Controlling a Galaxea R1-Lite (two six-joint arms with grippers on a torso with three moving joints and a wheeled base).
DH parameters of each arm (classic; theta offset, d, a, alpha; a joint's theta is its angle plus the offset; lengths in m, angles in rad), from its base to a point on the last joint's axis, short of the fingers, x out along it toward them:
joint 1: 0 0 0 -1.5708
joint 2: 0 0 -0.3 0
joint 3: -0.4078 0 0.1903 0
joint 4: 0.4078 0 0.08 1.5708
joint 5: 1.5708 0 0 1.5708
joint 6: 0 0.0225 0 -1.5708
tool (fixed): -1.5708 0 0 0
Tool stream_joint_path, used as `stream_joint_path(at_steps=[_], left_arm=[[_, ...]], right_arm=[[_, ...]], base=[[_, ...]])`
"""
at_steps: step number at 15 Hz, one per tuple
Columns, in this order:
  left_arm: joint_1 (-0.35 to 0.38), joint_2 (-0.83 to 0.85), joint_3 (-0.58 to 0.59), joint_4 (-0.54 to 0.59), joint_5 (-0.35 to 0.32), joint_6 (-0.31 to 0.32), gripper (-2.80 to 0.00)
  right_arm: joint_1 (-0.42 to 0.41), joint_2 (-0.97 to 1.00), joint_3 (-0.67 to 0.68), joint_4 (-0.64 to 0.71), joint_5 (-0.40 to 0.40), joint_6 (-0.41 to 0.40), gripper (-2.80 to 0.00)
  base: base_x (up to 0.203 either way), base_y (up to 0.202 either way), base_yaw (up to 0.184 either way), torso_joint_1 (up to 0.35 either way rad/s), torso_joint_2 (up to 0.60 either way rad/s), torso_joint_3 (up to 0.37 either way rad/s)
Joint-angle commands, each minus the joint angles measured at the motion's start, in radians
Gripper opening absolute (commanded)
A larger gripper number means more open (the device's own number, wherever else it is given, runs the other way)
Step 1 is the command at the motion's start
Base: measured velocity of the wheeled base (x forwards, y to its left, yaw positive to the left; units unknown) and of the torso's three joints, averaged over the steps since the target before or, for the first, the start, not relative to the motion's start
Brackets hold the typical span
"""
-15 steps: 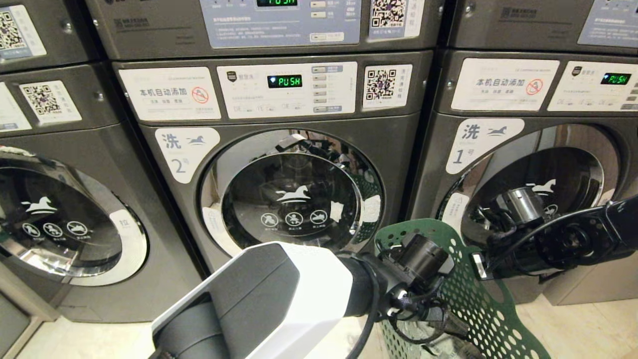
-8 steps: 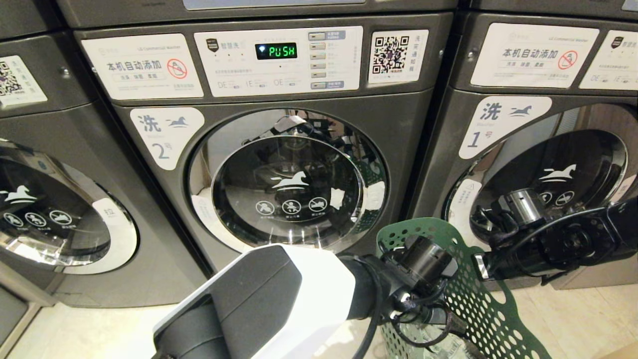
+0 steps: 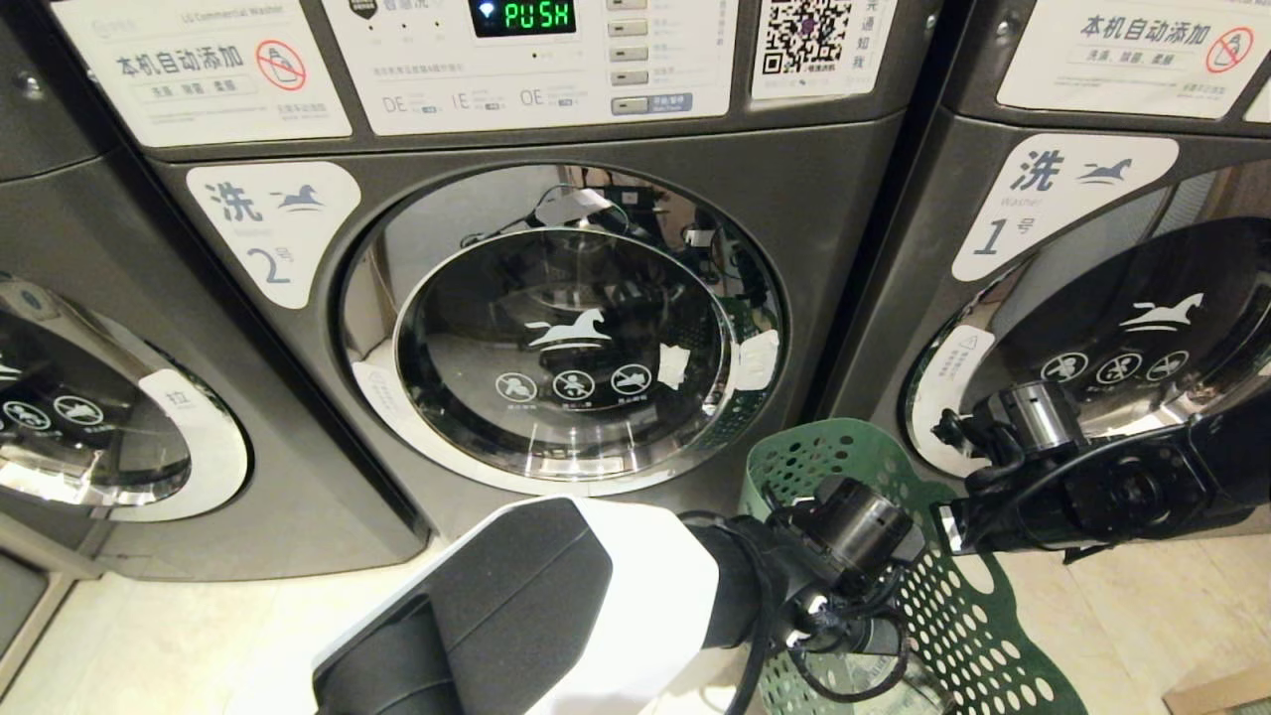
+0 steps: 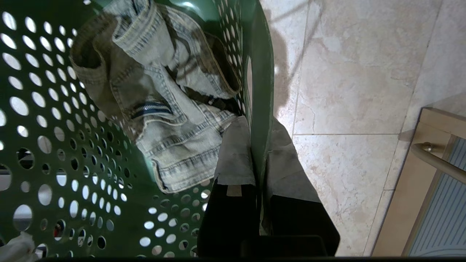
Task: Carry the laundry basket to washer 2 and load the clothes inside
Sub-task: Pick up the clothes basket and put it beside the washing machine
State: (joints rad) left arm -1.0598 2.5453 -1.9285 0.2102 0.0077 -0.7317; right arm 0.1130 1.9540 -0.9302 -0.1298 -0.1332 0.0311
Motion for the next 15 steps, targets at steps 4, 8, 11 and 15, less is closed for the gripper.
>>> stream_joint_path(at_steps=[4, 8, 11, 15], left_arm=[[-0.005, 0.004, 0.000, -0.003, 0.002, -0.005, -2.80], [-0.008, 0.007, 0.000, -0.005, 0.002, -0.006, -2.80], [-0.014, 0.009, 0.000, -0.016, 0.002, -0.006, -2.80], [-0.020, 0.012, 0.000, -0.066, 0.003, -0.005, -2.80]], right_arm=[[0.001, 0.006, 0.001, -0.005, -0.002, 0.000, -2.80], [0.001, 0.000, 0.005, -0.016, -0.002, 0.001, -2.80], [-0.005, -0.015, 0.004, -0.030, -0.003, -0.002, -2.80], [-0.015, -0.033, -0.001, -0.031, -0.003, -0.046, -2.80]], base=[[0.000, 0.000, 0.000, 0.004, 0.00, -0.215], [0.000, 0.000, 0.000, 0.003, 0.00, -0.191], [0.000, 0.000, 0.000, 0.000, 0.00, -0.207], [0.000, 0.000, 0.000, 0.003, 0.00, -0.102]])
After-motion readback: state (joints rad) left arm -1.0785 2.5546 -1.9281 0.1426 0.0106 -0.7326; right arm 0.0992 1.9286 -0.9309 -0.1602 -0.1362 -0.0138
